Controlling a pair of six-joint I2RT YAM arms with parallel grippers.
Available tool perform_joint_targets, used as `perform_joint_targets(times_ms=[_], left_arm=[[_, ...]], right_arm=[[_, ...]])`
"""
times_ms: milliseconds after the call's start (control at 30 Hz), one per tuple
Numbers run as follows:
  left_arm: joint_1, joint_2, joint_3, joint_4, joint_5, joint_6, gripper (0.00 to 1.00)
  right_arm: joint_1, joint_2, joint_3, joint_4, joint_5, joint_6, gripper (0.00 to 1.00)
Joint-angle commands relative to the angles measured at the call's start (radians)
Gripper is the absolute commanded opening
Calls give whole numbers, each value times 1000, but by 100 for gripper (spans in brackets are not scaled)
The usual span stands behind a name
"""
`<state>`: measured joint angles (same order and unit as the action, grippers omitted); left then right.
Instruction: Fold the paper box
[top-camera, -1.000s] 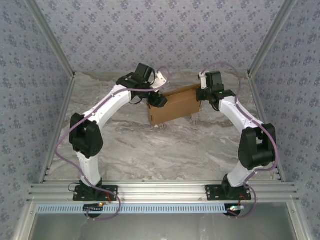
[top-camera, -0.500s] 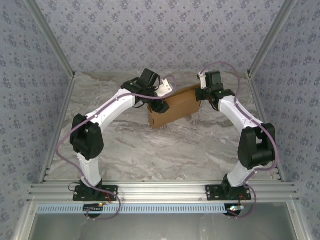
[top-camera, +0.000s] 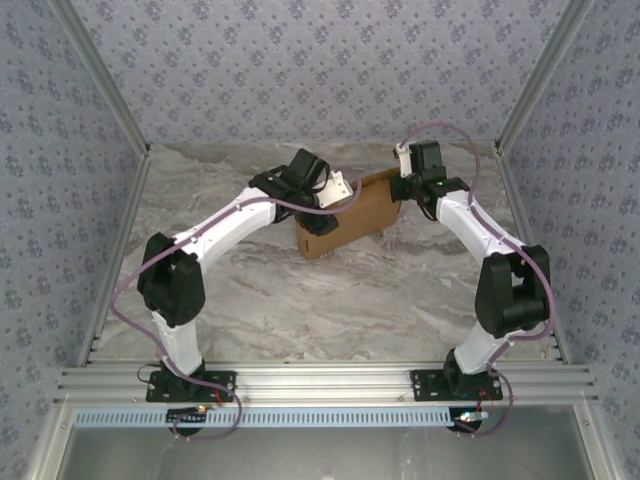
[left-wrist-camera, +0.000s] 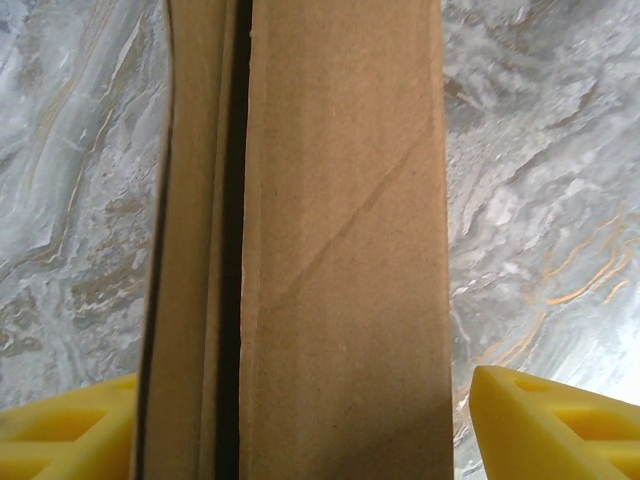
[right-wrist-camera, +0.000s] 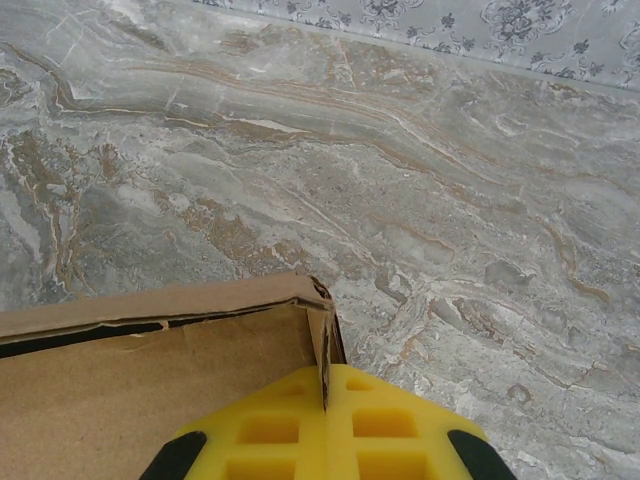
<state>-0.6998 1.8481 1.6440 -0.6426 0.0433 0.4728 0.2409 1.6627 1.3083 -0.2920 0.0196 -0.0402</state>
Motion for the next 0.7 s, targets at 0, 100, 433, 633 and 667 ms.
perform_joint_targets(times_ms=[0,100,433,633,667], left_arm=[[-28,-50,-30,22,-104,39,69],[-50,-60,-59,51,-156,52,65],[-85,-86,-146,122,-221,67,49],[-86,-78,-168,133,-216,64,42],[-86,-76,-168,132,-215,64,41]], right_arm=[[10,57,-18,-161,-33,18,4],[9,59,-15,-163,-36,20,4],[-5,49,-9,-172,-54,17,5],[-19,26,10,-181,-83,17,15],[-20,20,17,-185,-87,15,18]])
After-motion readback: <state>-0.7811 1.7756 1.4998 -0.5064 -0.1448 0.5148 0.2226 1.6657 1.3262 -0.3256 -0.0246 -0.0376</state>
